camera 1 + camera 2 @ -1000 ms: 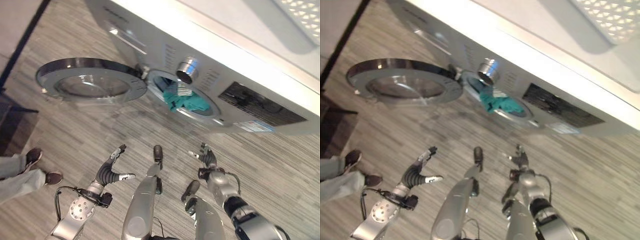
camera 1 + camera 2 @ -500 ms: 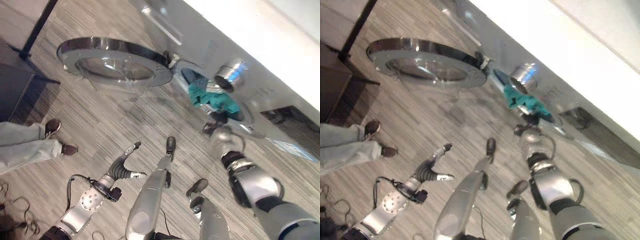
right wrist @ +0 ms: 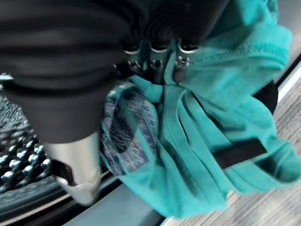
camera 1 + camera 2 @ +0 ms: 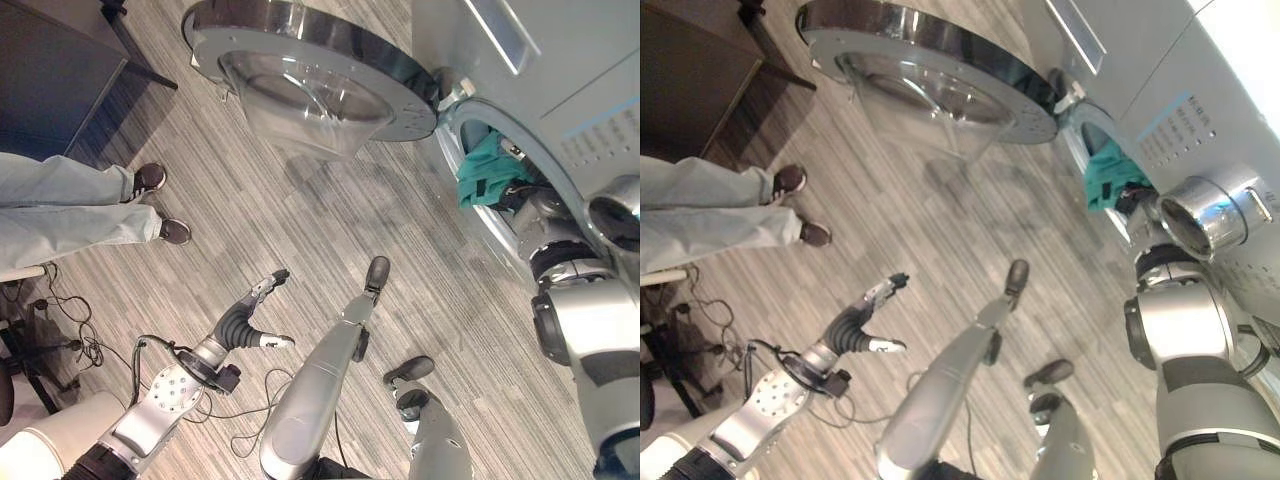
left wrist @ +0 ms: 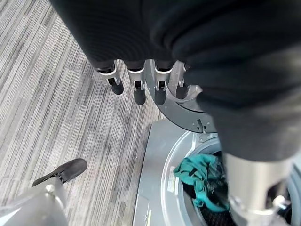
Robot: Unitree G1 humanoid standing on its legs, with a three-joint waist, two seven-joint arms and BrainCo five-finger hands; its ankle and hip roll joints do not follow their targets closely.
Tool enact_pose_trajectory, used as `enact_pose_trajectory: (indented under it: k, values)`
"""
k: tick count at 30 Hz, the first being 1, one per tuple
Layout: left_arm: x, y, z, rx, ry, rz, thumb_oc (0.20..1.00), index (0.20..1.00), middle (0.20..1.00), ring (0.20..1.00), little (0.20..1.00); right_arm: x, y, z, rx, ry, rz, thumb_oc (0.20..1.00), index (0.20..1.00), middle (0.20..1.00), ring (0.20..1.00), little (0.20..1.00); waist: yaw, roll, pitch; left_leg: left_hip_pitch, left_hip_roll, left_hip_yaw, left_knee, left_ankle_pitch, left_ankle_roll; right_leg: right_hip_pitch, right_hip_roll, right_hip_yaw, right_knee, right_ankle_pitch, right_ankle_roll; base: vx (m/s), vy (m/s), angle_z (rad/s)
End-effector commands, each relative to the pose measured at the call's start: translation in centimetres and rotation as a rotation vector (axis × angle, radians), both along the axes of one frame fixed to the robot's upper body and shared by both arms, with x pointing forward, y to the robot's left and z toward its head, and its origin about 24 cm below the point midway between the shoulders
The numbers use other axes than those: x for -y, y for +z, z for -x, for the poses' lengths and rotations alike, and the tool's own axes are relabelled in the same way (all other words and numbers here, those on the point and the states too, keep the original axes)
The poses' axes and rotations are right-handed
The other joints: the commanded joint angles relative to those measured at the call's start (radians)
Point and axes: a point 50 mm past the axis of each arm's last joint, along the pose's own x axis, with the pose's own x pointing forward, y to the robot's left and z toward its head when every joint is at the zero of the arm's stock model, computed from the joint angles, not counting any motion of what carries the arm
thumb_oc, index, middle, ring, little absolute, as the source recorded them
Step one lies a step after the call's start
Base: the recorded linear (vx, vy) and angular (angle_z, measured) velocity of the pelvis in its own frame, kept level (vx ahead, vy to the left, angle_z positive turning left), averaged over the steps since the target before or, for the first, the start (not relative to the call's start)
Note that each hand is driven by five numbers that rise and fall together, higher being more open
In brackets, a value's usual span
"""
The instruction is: Grab the laundry basket,head to the washer,open it,put in the laundry and shut it.
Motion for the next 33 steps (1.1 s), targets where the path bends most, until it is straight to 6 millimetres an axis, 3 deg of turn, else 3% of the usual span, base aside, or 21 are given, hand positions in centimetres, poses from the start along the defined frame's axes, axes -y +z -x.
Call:
enact_pose_trajectory:
  k: [1, 4, 5, 7, 10, 12, 14, 16, 20, 21, 23, 24, 27, 28, 29, 31, 33]
  values:
    - [-0.5, 0.3, 0.5, 0.010, 0.000, 0.021, 1.000, 1.000, 1.000, 1.000, 1.000, 1.1, 7.9, 1.1, 0.314, 0.001, 0.063, 1.000, 1.000, 1.000, 1.000, 1.000, 0.034, -0.002, -0.022, -0.045, 0.017, 0.065, 0.049, -0.110, -0.078, -0.012, 0.036, -0.001, 0.030, -0.014, -0.103, 0.01, 0.002, -0.07]
    - [-0.7, 0.2, 0.2, 0.014, 0.017, 0.006, 1.000, 1.000, 1.000, 1.000, 1.000, 0.4, 8.0, 0.8, 0.297, 0.002, 0.092, 1.000, 1.000, 1.000, 1.000, 1.000, 0.027, -0.014, -0.021, -0.033, 0.023, 0.067, 0.040, -0.107, -0.080, 0.001, 0.039, 0.001, 0.020, -0.008, -0.102, 0.00, -0.001, -0.05]
    - [-0.8, 0.1, 0.1, 0.013, 0.048, 0.017, 1.000, 1.000, 1.000, 1.000, 1.000, -1.2, 5.1, 0.0, 0.224, 0.027, 0.109, 1.000, 1.000, 1.000, 1.000, 1.000, 0.006, -0.033, -0.019, -0.010, 0.030, 0.071, 0.041, -0.109, -0.079, 0.029, 0.046, 0.009, 0.005, 0.002, -0.101, -0.04, 0.019, 0.01]
    - [-0.8, 0.0, 0.0, 0.014, 0.059, 0.020, 1.000, 1.000, 1.000, 1.000, 1.000, -2.2, 3.5, -0.3, 0.194, 0.048, 0.099, 1.000, 1.000, 1.000, 1.000, 1.000, -0.001, -0.038, -0.015, -0.001, 0.032, 0.072, 0.041, -0.109, -0.080, 0.042, 0.050, 0.012, -0.003, 0.005, -0.102, -0.04, 0.003, -0.05]
    - [-0.4, -0.2, -0.2, 0.022, 0.083, 0.036, 1.000, 1.000, 1.000, 1.000, 1.000, -6.2, -3.1, -0.6, 0.073, 0.130, 0.057, 1.000, 1.000, 1.000, 1.000, 1.000, -0.029, -0.051, -0.006, 0.030, 0.047, 0.078, 0.041, -0.104, -0.080, 0.082, 0.067, 0.025, -0.041, 0.013, -0.104, -0.06, -0.013, -0.14]
    - [-0.4, -0.1, -0.3, 0.030, 0.090, 0.039, 1.000, 1.000, 1.000, 1.000, 1.000, -7.6, -4.6, -0.3, 0.061, 0.170, 0.044, 1.000, 1.000, 1.000, 1.000, 1.000, -0.037, -0.055, -0.006, 0.040, 0.052, 0.078, 0.038, -0.102, -0.082, 0.094, 0.072, 0.028, -0.053, 0.017, -0.105, -0.05, -0.001, -0.21]
    - [-0.6, -0.4, -0.2, 0.027, 0.109, 0.039, 1.000, 1.000, 1.000, 1.000, 1.000, -10.9, -8.1, 0.8, 0.028, 0.281, 0.064, 1.000, 1.000, 1.000, 1.000, 1.000, -0.057, -0.069, -0.010, 0.066, 0.061, 0.085, 0.028, -0.097, -0.085, 0.118, 0.080, 0.036, -0.075, 0.023, -0.104, -0.05, 0.017, -0.26]
    - [-0.9, -0.9, 0.0, 0.015, 0.138, 0.029, 1.000, 1.000, 1.000, 1.000, 1.000, -14.5, -11.8, 3.2, -0.004, 0.442, 0.111, 1.000, 1.000, 1.000, 1.000, 1.000, -0.091, -0.088, -0.013, 0.095, 0.074, 0.093, 0.024, -0.097, -0.090, 0.143, 0.086, 0.049, -0.093, 0.027, -0.104, -0.05, 0.021, -0.21]
    - [-1.5, -2.1, 0.9, -0.029, 0.165, -0.005, 1.000, 1.000, 1.000, 1.000, 1.000, -17.2, -17.6, 8.0, -0.119, 0.615, 0.130, 1.000, 1.000, 1.000, 1.000, 1.000, -0.141, -0.123, -0.044, 0.138, 0.088, 0.099, 0.021, -0.092, -0.095, 0.199, 0.102, 0.057, -0.145, 0.041, -0.104, -0.02, -0.009, -0.22]
    - [-2.1, -2.3, 1.0, -0.034, 0.181, -0.030, 1.000, 1.000, 1.000, 1.000, 1.000, -17.1, -19.7, 9.9, -0.183, 0.656, 0.127, 1.000, 1.000, 1.000, 1.000, 1.000, -0.164, -0.138, -0.059, 0.160, 0.094, 0.101, 0.022, -0.092, -0.097, 0.220, 0.107, 0.060, -0.156, 0.045, -0.104, 0.01, -0.008, -0.19]
    - [-2.1, -2.4, 1.2, -0.039, 0.183, -0.030, 1.000, 1.000, 1.000, 1.000, 1.000, -17.1, -19.9, 10.1, -0.189, 0.659, 0.126, 1.000, 1.000, 1.000, 1.000, 1.000, -0.167, -0.138, -0.061, 0.165, 0.093, 0.101, 0.020, -0.092, -0.097, 0.225, 0.107, 0.059, -0.159, 0.046, -0.104, 0.01, -0.004, -0.11]
    - [-3.0, -2.8, 1.4, -0.061, 0.213, -0.057, 1.000, 1.000, 1.000, 1.000, 1.000, -16.6, -22.0, 12.2, -0.267, 0.696, 0.121, 1.000, 1.000, 1.000, 1.000, 1.000, -0.188, -0.153, -0.080, 0.187, 0.098, 0.104, 0.019, -0.092, -0.100, 0.251, 0.109, 0.057, -0.174, 0.051, -0.102, 0.03, 0.008, -0.10]
    - [-4.7, -3.6, 2.1, -0.097, 0.257, -0.125, 1.000, 1.000, 1.000, 1.000, 1.000, -14.8, -25.0, 14.9, -0.410, 0.707, 0.149, 1.000, 1.000, 1.000, 1.000, 1.000, -0.220, -0.172, -0.124, 0.239, 0.104, 0.107, 0.004, -0.088, -0.107, 0.301, 0.114, 0.062, -0.212, 0.069, -0.092, 0.05, 0.016, -0.02]
    - [-5.8, -4.0, 2.5, -0.120, 0.284, -0.163, 1.000, 1.000, 1.000, 1.000, 1.000, -13.3, -26.4, 16.4, -0.490, 0.695, 0.201, 1.000, 1.000, 1.000, 1.000, 1.000, -0.233, -0.179, -0.150, 0.266, 0.107, 0.111, -0.002, -0.085, -0.108, 0.325, 0.114, 0.066, -0.228, 0.082, -0.085, 0.05, 0.023, -0.06]
    - [-5.8, -4.0, 2.6, -0.123, 0.284, -0.163, 1.000, 1.000, 1.000, 1.000, 1.000, -13.3, -26.4, 16.5, -0.493, 0.697, 0.202, 1.000, 1.000, 1.000, 1.000, 1.000, -0.234, -0.179, -0.151, 0.269, 0.107, 0.111, -0.005, -0.085, -0.108, 0.328, 0.115, 0.066, -0.232, 0.084, -0.084, 0.06, 0.031, -0.09]
    - [-7.8, -5.0, 3.2, -0.172, 0.352, -0.220, 1.000, 1.000, 1.000, 1.000, 1.000, -10.5, -27.9, 18.5, -0.600, 0.651, 0.272, 1.000, 1.000, 1.000, 1.000, 1.000, -0.260, -0.188, -0.197, 0.320, 0.111, 0.117, -0.030, -0.079, -0.112, 0.364, 0.114, 0.072, -0.254, 0.111, -0.067, 0.05, 0.028, -0.09]
    - [-8.3, -5.4, 3.5, -0.190, 0.376, -0.229, 1.000, 1.000, 1.000, 1.000, 1.000, -9.6, -28.3, 19.2, -0.633, 0.633, 0.299, 1.000, 1.000, 1.000, 1.000, 1.000, -0.267, -0.189, -0.209, 0.341, 0.112, 0.119, -0.042, -0.075, -0.113, 0.380, 0.114, 0.075, -0.266, 0.123, -0.061, 0.01, 0.016, -0.16]
